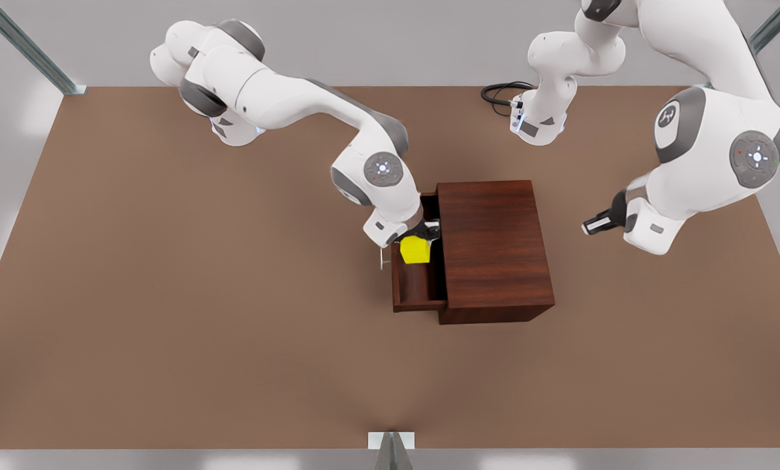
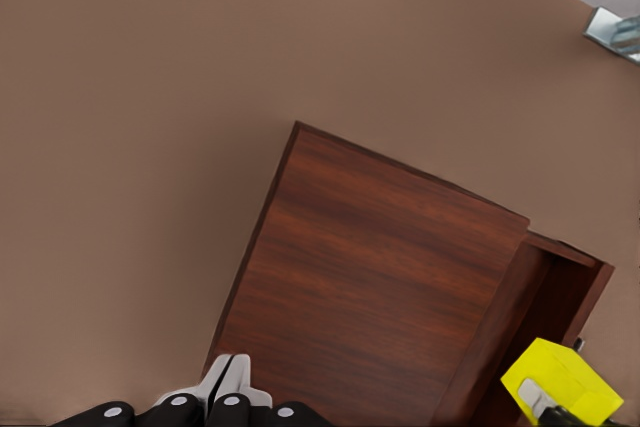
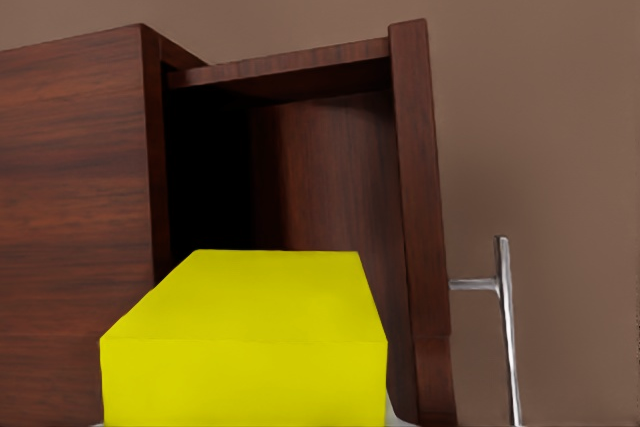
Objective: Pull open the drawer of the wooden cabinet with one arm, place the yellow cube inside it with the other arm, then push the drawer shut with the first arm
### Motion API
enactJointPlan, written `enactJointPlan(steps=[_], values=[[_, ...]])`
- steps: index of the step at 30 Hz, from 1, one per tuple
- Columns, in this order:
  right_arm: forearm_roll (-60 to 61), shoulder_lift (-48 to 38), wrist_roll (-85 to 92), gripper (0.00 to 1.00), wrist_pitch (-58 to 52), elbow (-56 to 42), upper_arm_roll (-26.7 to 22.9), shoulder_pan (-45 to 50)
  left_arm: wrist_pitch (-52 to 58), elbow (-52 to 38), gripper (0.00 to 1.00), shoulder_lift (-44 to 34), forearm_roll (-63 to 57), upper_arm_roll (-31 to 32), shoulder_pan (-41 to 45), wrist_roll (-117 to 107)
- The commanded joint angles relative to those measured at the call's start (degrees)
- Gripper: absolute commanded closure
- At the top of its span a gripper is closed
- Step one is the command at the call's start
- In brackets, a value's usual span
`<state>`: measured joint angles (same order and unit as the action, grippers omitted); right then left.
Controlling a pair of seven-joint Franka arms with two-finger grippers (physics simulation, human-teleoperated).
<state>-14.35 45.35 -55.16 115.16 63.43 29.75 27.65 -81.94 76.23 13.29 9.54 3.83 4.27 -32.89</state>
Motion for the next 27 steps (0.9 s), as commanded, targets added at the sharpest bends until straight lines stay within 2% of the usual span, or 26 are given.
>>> enactJointPlan(steps=[1,2,3,4,8,11,13,14,15,16,17,18,19,20,21,22,24,27], values=[[-0.59,0.00,-7.07,0.39,-1.87,-0.06,-0.14,0.03,0.29,-0.03,0.79,-0.02,2.06,0.04,0.03,-14.22],[-0.50,0.00,-7.16,0.38,-1.96,0.20,-0.14,0.03,0.29,-0.03,0.79,0.06,2.15,0.04,0.65,-15.10],[-0.50,0.00,-7.42,0.26,-1.96,0.56,-0.14,0.03,0.21,-0.03,0.79,0.07,2.15,0.04,1.26,-16.06],[-0.50,-0.09,-7.86,0.00,-1.96,0.99,-0.14,0.29,0.21,-0.03,0.79,0.07,2.15,0.04,1.44,-17.12],[-0.59,-1.66,-7.07,0.00,-2.31,0.91,0.30,-1.81,0.21,-0.03,0.79,0.07,1.97,0.04,1.62,-17.03],[-0.59,-12.46,1.79,0.00,-12.40,1.61,0.83,-12.35,-0.58,-0.03,0.79,0.24,5.57,0.04,3.45,-21.94],[0.03,-23.90,17.00,0.00,-16.19,11.36,1.80,-24.48,-9.01,-0.03,0.79,2.09,9.44,0.04,11.54,-42.24],[4.76,-30.75,26.48,0.00,-16.20,16.81,0.14,-29.06,-13.58,-0.03,0.79,3.14,10.76,0.04,15.06,-50.68],[10.74,-32.78,39.32,0.00,-18.12,18.13,-11.11,-28.01,-19.21,-0.03,0.79,4.72,10.76,0.04,19.45,-61.14],[13.45,-33.13,46.07,0.00,-18.75,17.96,-20.04,-24.51,-23.07,-0.03,0.79,6.04,10.59,-0.05,21.91,-67.28],[15.14,-33.13,53.72,0.00,-19.71,17.87,-26.23,-22.47,-28.95,-0.03,0.79,7.79,10.41,-0.05,24.46,-74.75],[15.32,-31.12,59.10,0.00,-21.63,14.64,-29.84,-20.89,-35.90,-0.82,0.79,10.17,8.66,-0.14,28.15,-84.85],[15.32,-29.62,59.11,0.00,-26.30,11.54,-29.75,-20.80,-41.26,-1.61,0.79,12.98,5.85,-0.14,30.52,-94.00],[15.15,-30.32,59.11,0.00,-26.04,11.98,-30.02,-20.62,-43.82,-2.14,0.79,14.82,4.00,-0.14,31.58,-98.75],[15.06,-33.74,59.11,0.00,-21.49,17.23,-29.93,-20.62,-46.37,-2.23,0.79,16.93,1.36,-0.23,33.34,-104.03],[13.66,-33.14,59.20,0.00,-20.16,17.08,-30.46,-19.48,-48.48,-2.23,0.79,19.22,-1.89,-0.23,35.27,-109.48],[13.48,-31.81,54.57,0.00,-20.15,16.55,-28.61,-17.90,-49.45,-2.31,0.79,21.77,-2.69,-0.31,37.47,-112.12],[13.91,-32.08,53.31,0.00,-20.59,15.94,-28.53,-19.48,-49.54,-2.23,0.79,24.06,-5.67,-0.40,39.41,-119.24]])
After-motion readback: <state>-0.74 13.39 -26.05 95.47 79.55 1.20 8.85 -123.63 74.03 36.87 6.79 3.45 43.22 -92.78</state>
